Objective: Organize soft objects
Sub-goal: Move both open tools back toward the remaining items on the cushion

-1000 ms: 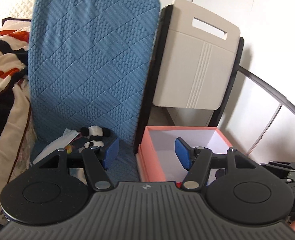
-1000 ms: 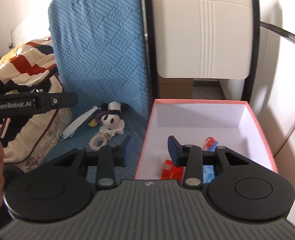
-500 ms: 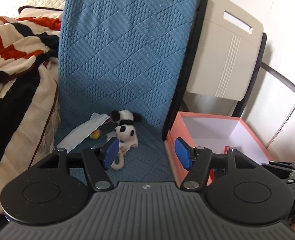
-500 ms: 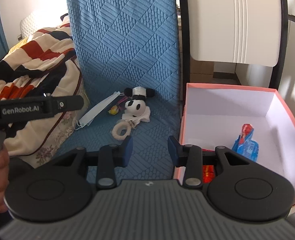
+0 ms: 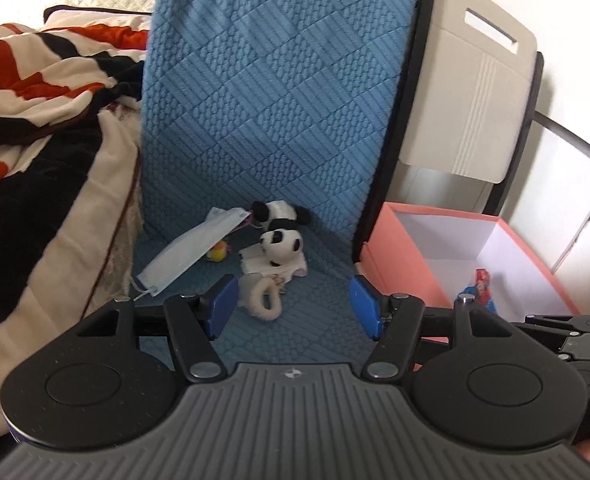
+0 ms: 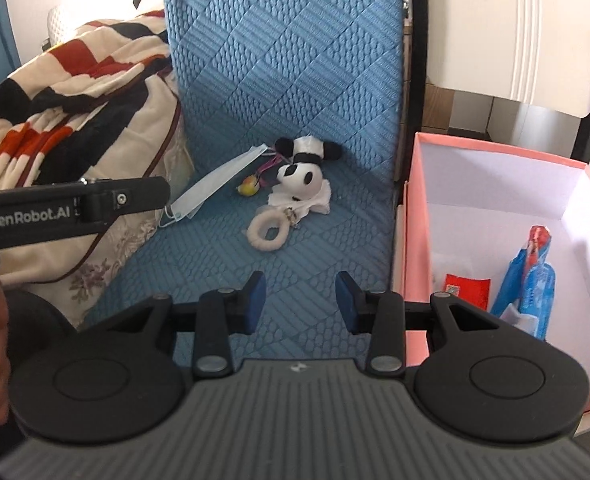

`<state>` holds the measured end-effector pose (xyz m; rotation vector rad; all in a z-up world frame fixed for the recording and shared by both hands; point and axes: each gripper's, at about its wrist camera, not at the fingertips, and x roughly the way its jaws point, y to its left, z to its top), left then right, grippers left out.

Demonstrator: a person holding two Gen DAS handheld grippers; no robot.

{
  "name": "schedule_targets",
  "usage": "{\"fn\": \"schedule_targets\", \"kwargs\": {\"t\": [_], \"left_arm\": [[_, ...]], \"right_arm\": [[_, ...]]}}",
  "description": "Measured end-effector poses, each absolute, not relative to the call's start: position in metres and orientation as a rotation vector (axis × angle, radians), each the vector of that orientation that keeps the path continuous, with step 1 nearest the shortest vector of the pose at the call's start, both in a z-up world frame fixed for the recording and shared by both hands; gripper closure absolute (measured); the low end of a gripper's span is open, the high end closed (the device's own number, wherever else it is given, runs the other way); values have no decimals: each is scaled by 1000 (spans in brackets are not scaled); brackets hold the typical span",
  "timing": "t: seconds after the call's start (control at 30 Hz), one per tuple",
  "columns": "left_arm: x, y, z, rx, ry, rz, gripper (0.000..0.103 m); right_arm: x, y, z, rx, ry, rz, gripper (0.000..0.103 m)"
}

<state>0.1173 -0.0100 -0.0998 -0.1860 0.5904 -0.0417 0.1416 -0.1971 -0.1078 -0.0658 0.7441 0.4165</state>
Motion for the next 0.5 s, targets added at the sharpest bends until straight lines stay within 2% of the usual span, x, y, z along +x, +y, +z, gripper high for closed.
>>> {"fn": "schedule_targets", "kwargs": {"t": [0.5], "left_arm": [[108, 12, -136, -233, 637, -20, 35]], "right_arm": [[138, -175, -143, -141, 766, 413, 61]]}}
